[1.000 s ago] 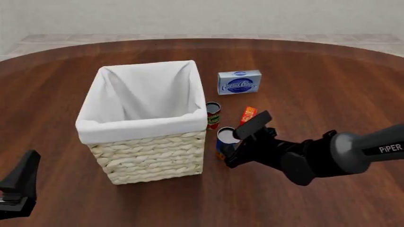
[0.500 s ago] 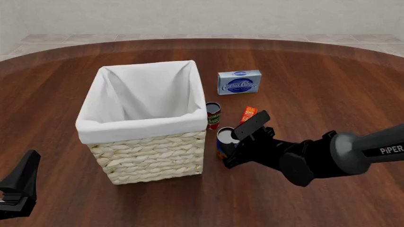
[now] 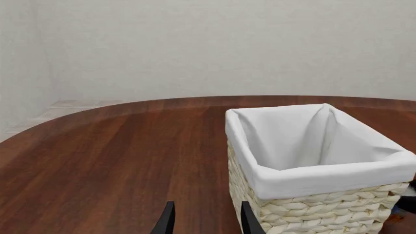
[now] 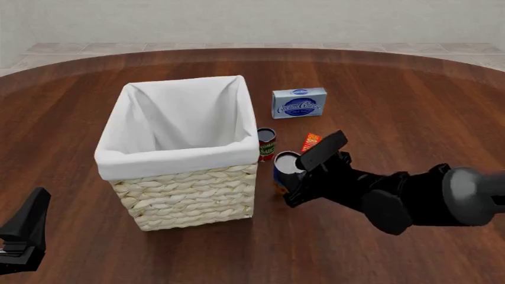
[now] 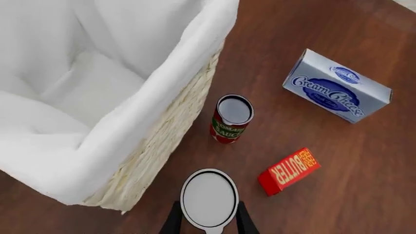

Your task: Pick up the alphabet soup and put it in the basket.

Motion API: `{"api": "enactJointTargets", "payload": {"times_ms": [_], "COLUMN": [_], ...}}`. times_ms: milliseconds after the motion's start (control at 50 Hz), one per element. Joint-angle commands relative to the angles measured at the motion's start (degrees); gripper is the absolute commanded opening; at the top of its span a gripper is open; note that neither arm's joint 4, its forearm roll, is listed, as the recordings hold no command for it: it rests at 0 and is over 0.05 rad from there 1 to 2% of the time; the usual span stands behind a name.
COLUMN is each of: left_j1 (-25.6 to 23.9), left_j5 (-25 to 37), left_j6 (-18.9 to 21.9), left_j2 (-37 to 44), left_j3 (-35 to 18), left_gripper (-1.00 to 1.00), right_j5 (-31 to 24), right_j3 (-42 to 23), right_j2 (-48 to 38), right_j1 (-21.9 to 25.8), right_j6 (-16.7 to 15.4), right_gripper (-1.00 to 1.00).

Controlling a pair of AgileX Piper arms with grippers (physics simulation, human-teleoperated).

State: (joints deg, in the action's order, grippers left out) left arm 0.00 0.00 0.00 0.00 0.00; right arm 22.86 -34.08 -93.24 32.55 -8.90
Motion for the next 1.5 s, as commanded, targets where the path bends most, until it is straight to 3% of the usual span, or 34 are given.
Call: {"api": "enactJointTargets", "payload": {"times_ms": [20, 380, 620, 880, 1180, 1420, 1500], "left_j1": [0.0, 0.0, 0.0, 0.0, 0.0, 0.0, 0.0], "left_j5": [0.0, 0.0, 0.0, 0.0, 0.0, 0.0, 0.0], "left_j6": [0.0, 0.0, 0.0, 0.0, 0.0, 0.0, 0.0], "left_j2": [0.0, 0.0, 0.0, 0.0, 0.0, 0.0, 0.0], "left_j3": [0.0, 0.0, 0.0, 0.0, 0.0, 0.0, 0.0], "left_gripper": [1.0, 1.0, 1.0, 1.0, 1.0, 1.0, 1.0], "right_j5": [-2.9, -12.4, -16.1, -23.0, -26.9, -28.2, -28.5], "right_j3": [0.2, -0.4, -1.6, -6.6, -15.6, -22.1, -24.9], "right_j2": [6.6, 21.7, 27.2, 33.6, 31.9, 29.7, 27.6], "right_j1": [-0.3, -0.5, -1.2, -1.5, -0.5, 0.9, 3.7], "right_j6": [0.0, -2.9, -4.5, -6.6, -8.8, -8.5, -8.1], "right_gripper": [-1.0, -1.0, -1.0, -1.0, -1.0, -1.0, -1.0]}}
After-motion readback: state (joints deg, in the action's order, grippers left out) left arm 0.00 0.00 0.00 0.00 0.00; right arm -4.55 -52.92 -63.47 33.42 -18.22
